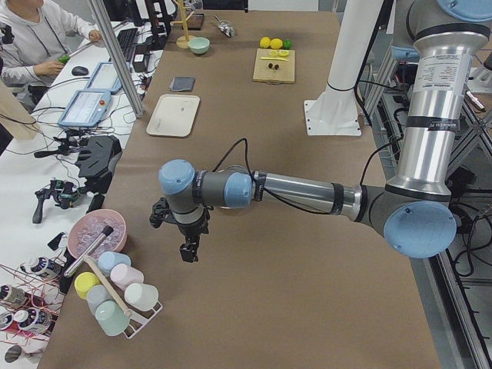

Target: Place red cherry on plate

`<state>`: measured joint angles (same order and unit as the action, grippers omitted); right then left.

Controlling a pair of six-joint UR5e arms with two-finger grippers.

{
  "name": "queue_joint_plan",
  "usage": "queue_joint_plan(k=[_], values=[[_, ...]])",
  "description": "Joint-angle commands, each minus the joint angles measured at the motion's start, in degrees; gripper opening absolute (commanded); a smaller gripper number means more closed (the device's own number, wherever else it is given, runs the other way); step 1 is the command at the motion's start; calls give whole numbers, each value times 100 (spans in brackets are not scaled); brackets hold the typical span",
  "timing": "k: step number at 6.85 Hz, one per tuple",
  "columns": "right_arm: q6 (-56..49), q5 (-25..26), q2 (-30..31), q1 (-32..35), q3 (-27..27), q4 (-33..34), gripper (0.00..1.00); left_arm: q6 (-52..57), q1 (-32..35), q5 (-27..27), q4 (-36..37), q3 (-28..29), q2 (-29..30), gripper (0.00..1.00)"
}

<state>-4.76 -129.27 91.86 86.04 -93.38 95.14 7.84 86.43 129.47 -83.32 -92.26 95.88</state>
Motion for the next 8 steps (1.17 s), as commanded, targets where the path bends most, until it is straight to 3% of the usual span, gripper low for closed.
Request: queue_joint_plan(k=[1,3,5,6,8], values=[[-7,-1,-19,0,-5,-4,100,16,-3,-27,8,-38,-34,98],[19,-27,-28,0,-14,5,100,7,-3,42,17,-38,-34,98],[10,-19,-28,0,13,5,100,-11,14,515,130,-204,-25,98],[10,-19,-19,0,-5,5,100,-272,6,683,462,-327,114,98],[19,-45,-19,0,-40,5,100,-1527,-500,1027,231,-512,221,98]])
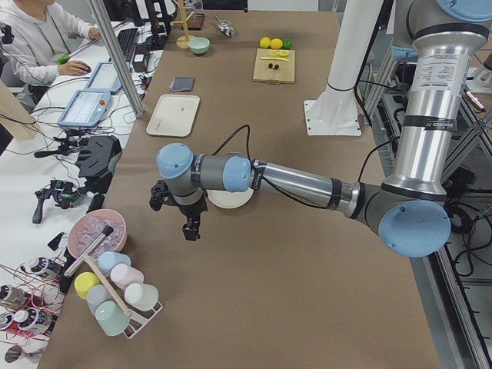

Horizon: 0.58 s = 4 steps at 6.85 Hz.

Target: Place red cherry on plate

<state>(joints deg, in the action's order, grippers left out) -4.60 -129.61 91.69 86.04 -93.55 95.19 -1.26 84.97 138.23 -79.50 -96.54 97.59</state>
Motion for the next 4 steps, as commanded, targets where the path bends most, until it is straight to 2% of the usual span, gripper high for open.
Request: queue_joint_plan(k=[1,4], values=[[3,-12,-11,0,-76,0,100,-1161,-968,108,-632,125,-2,98],[3,14,59,9,-365,44,100,-2962,-2044,108,-2643,976,-3,98]])
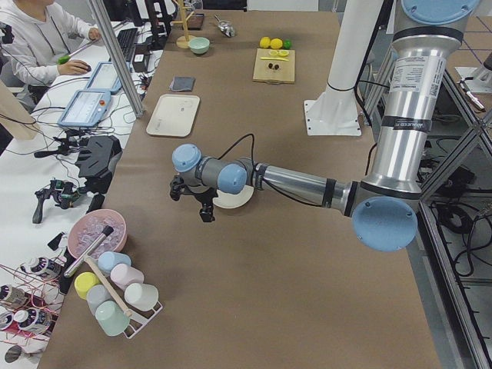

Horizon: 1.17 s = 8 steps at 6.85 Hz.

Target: Place red cherry on plate

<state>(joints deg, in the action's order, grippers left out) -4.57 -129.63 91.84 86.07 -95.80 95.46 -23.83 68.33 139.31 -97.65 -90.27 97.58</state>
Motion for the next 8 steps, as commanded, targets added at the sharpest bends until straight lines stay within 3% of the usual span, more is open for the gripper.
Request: queue_joint_plan(k=[1,6,8], values=[[0,25,53,7,-150,17,100,-1094,-556,-9,-1330,552,-2,98],[-9,43,27,7,-80,17,100,-1678,-857,-97,-1739,756,157,97],[-9,43,10,7,-80,17,100,-1739,-866,-175,-1871,765,60,76]])
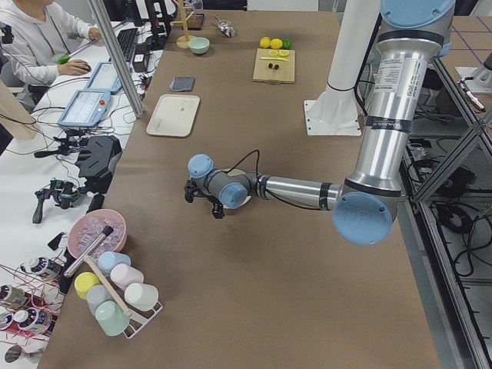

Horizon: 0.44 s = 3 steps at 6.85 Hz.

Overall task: Place red cherry on plate
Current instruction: 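Lower the left gripper to the rim of the white bowl and grip it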

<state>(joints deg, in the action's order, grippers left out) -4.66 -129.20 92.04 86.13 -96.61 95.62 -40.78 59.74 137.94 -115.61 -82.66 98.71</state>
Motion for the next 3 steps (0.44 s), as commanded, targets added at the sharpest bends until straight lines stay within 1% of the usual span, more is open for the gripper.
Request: queue_joint_plan(k=[1,2,3], values=[[0,0,-11,-9,-7,9,100,-70,-24,-39,-76,-5,-54,72],[0,0,-11,0,1,0,100,-192,-120,-91,-93,-14,-54,71],[0,0,-2,0,1,9,100,-446,-234,-162,-380,12,-62,71]])
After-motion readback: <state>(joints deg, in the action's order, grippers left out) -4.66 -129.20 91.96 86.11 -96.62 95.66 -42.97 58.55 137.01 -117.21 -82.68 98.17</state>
